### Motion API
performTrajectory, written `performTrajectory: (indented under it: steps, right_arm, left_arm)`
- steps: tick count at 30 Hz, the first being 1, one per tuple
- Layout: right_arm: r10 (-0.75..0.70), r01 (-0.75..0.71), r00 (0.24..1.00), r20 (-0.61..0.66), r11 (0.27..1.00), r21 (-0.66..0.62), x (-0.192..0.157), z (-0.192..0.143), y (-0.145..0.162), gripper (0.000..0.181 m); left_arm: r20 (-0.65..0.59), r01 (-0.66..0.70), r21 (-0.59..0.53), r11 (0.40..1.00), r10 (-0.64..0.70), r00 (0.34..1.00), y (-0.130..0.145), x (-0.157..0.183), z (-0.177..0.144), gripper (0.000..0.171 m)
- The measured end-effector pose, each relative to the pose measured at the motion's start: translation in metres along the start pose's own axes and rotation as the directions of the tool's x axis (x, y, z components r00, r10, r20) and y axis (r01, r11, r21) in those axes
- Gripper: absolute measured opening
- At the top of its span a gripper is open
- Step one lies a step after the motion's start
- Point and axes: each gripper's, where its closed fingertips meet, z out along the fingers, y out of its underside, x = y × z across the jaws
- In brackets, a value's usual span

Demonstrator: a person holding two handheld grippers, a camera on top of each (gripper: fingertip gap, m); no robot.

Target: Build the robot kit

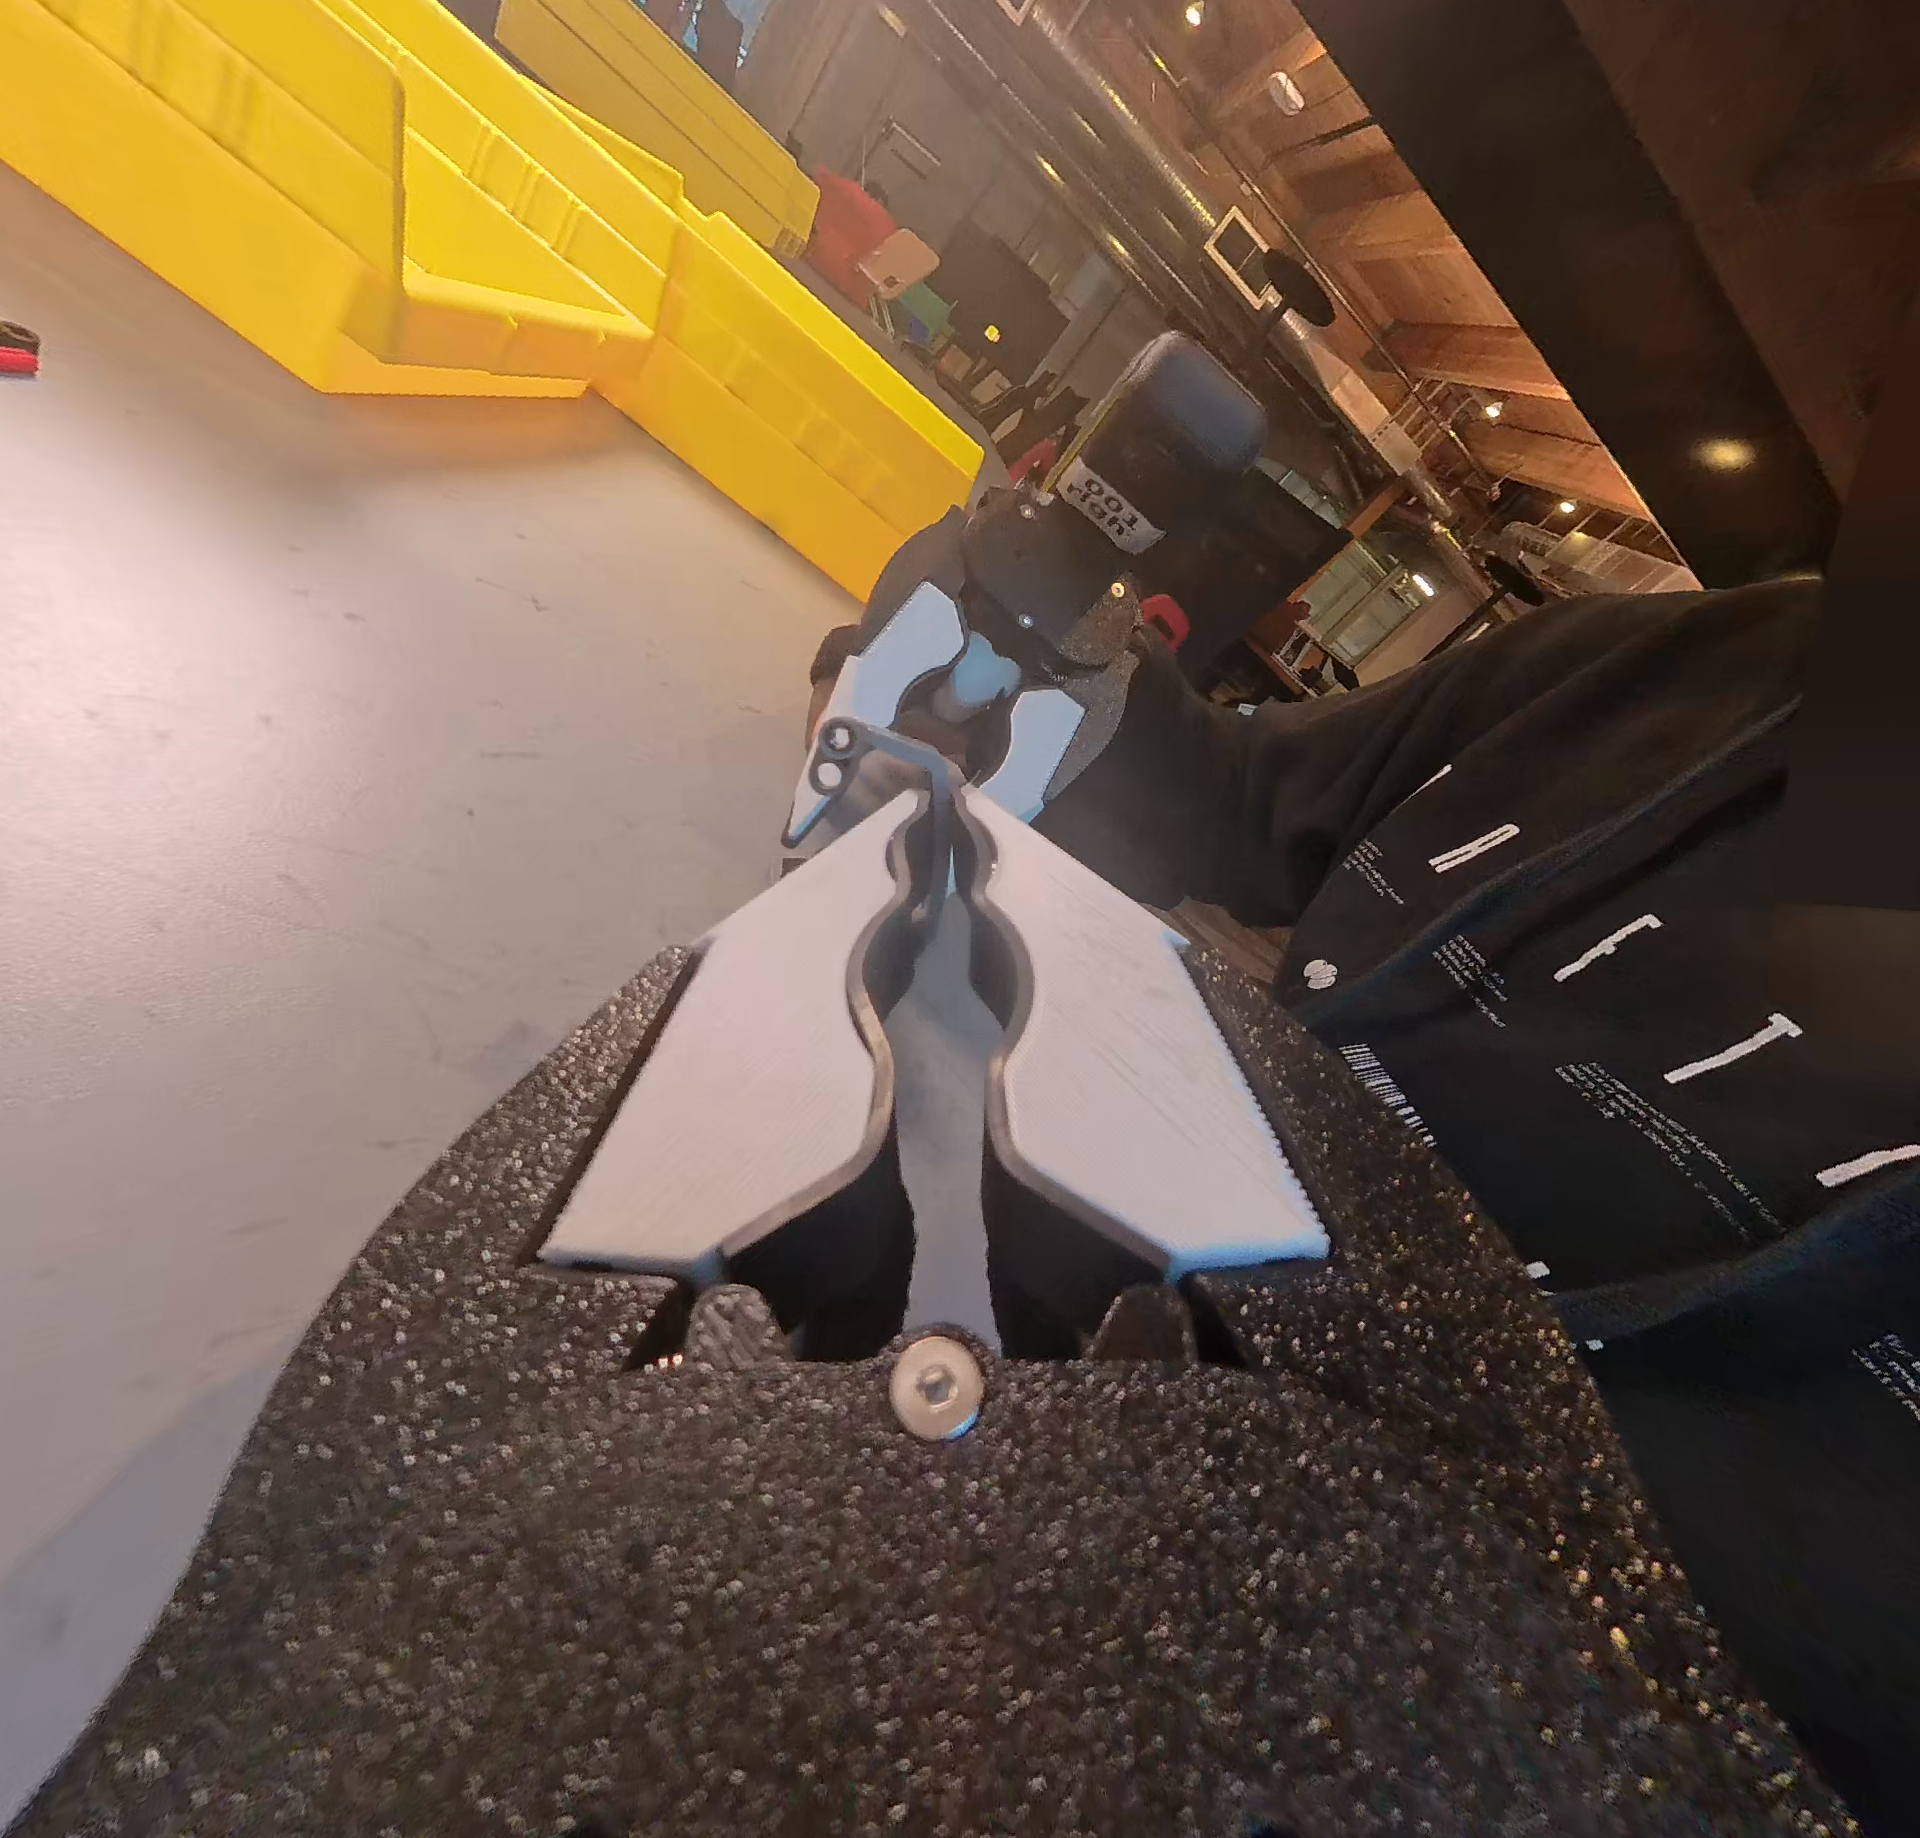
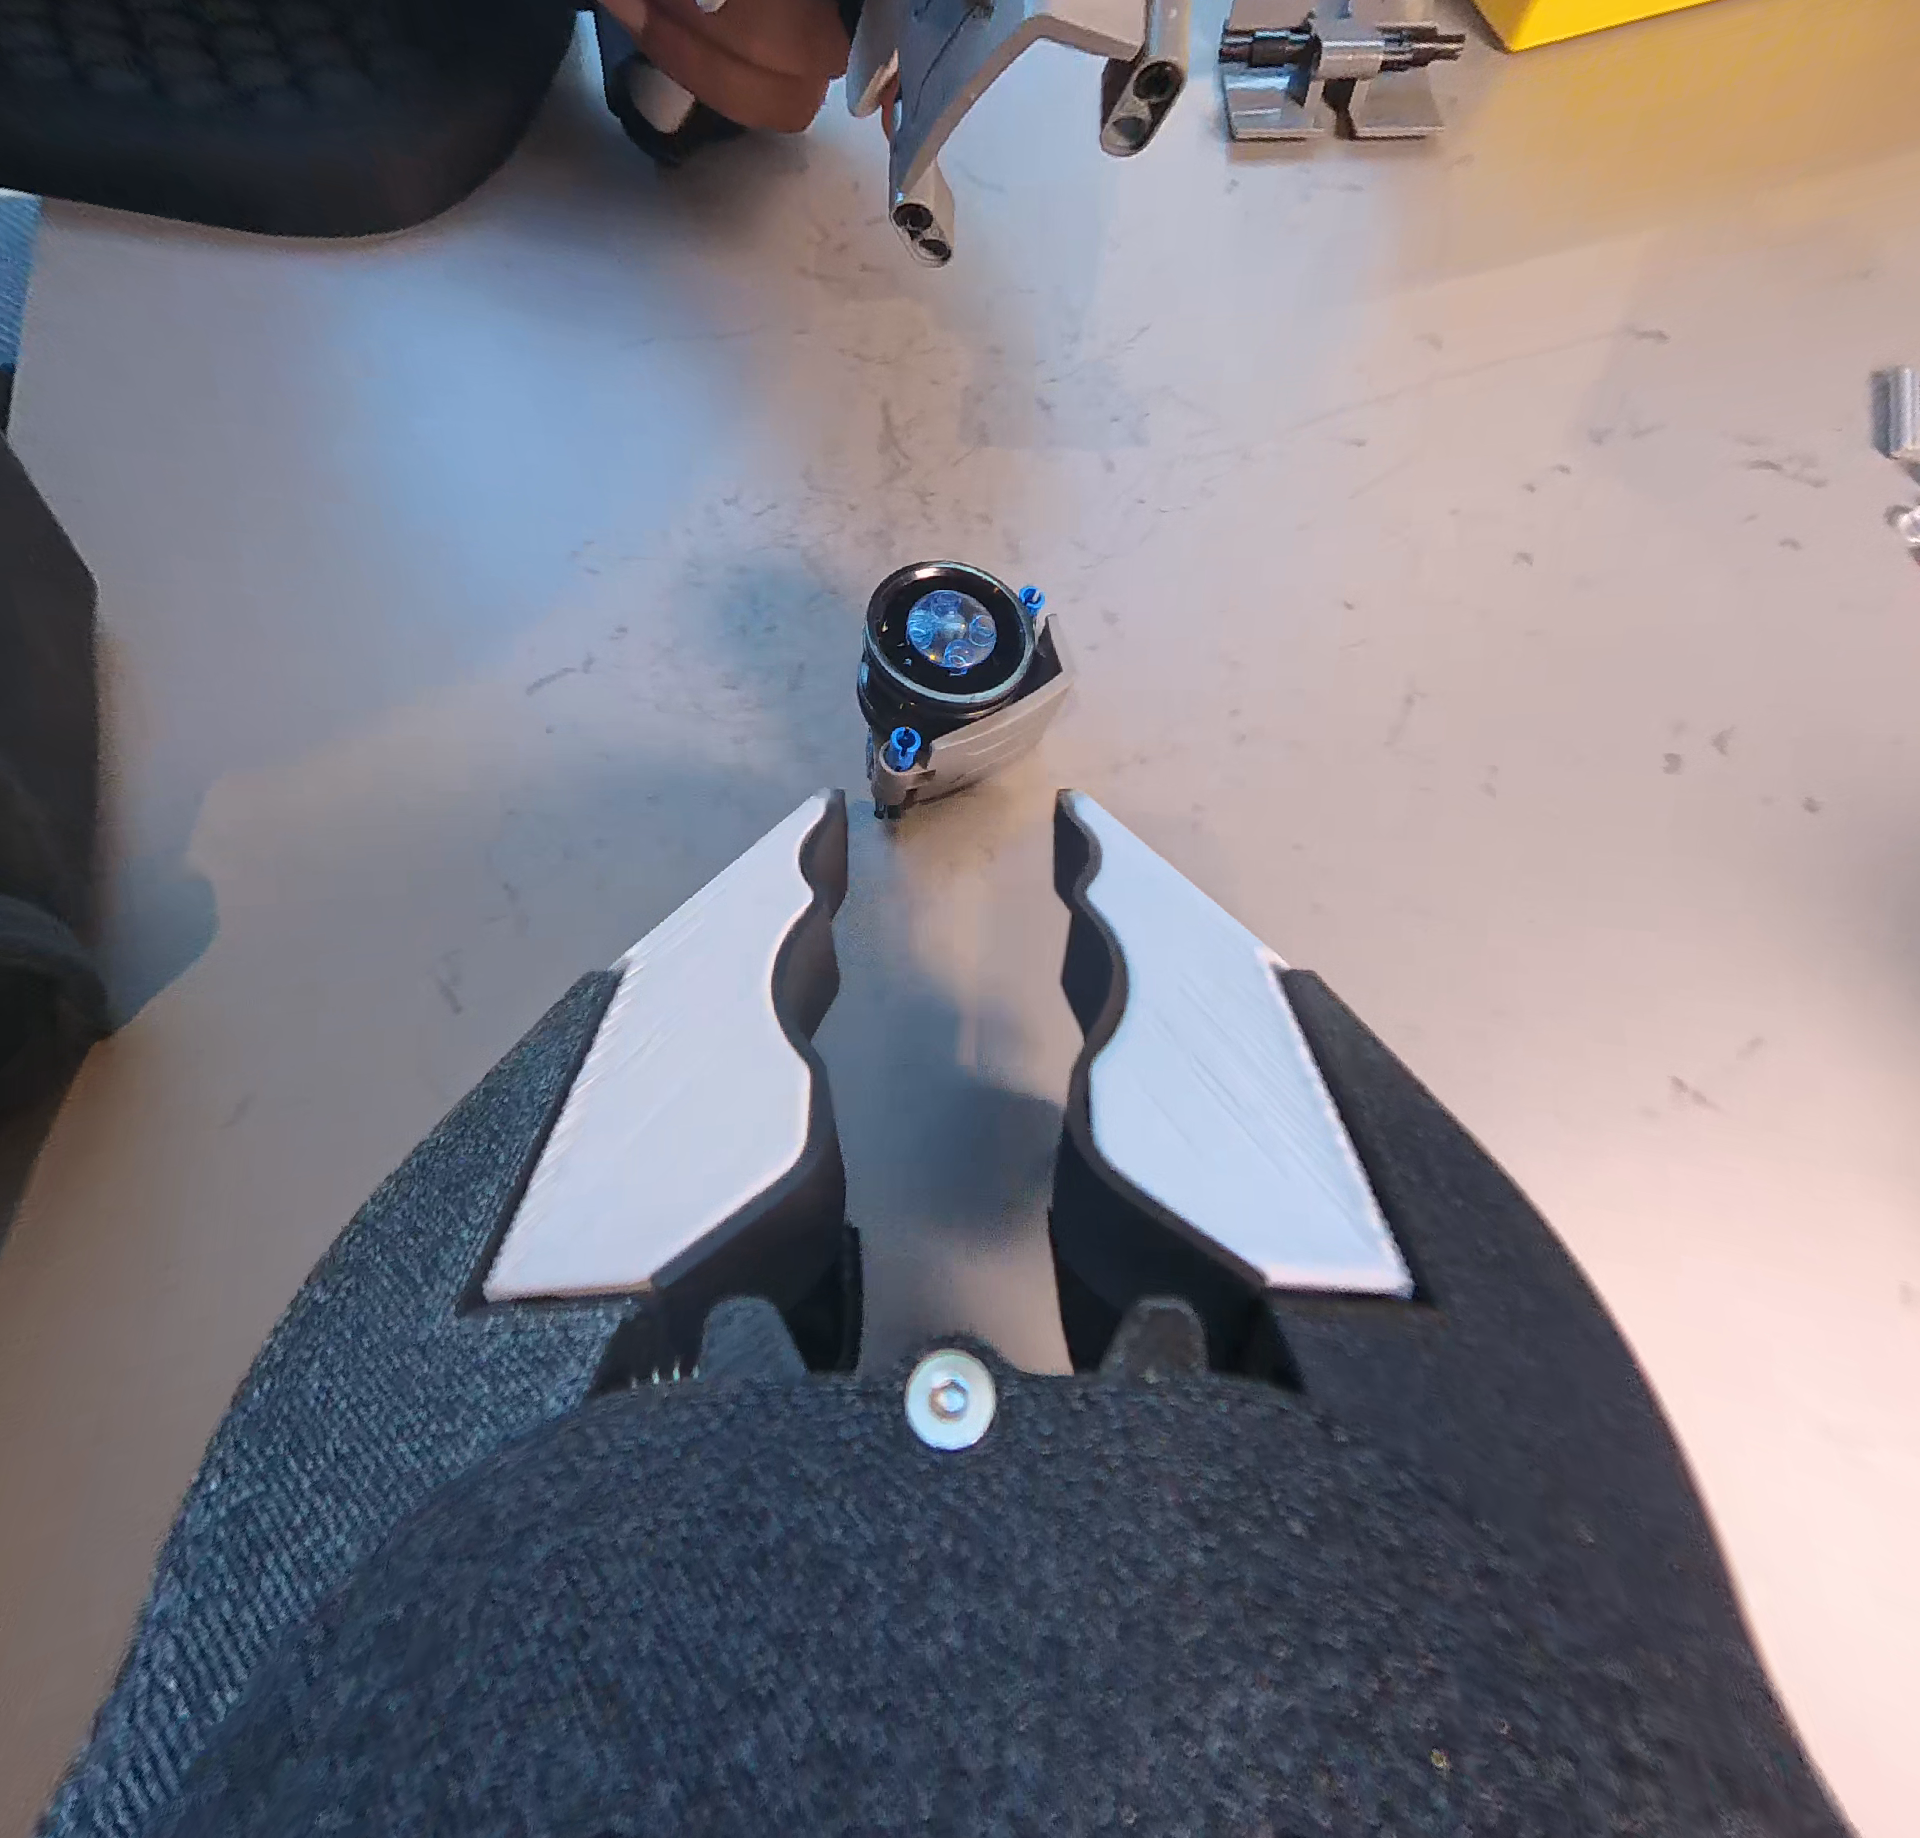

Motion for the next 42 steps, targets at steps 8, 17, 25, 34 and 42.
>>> performTrajectory:
  steps: [8, 17, 25, 34, 42]
  right_arm:
    - [-0.066, 0.066, 0.998, -0.017, 0.998, -0.008, -0.003, 0.013, -0.006, 0.044]
    - [-0.089, 0.089, 0.995, -0.041, 0.996, -0.011, -0.002, 0.018, -0.009, 0.029]
    - [-0.089, 0.087, 0.994, -0.058, 0.996, -0.03, -0.003, 0.017, -0.007, 0.028]
    - [-0.015, 0.031, 0.997, -0.073, 0.975, 0.22, 0.01, -0.017, -0.043, 0.044]
    - [0.13, -0.087, 0.991, -0.04, 0.833, 0.547, 0.01, -0.037, -0.091, 0.026]
  left_arm:
    - [0.002, 0.001, -0.015, 1.0, -0.001, 1.0, 0.002, 0.0, 0.002, 0.0]
    - [-0.003, 0.002, -0.032, 0.999, -0.002, 1.0, 0.005, 0.002, 0.005, 0.0]
    - [-0.008, 0.009, -0.027, 1.0, -0.009, 1.0, 0.005, 0.002, 0.005, 0.0]
    - [-0.046, 0.043, 0.055, 0.998, -0.04, 0.998, -0.005, 0.008, 0.011, 0.0]
    - [-0.11, 0.109, 0.275, 0.955, -0.081, 0.991, -0.039, 0.019, 0.032, 0.0]
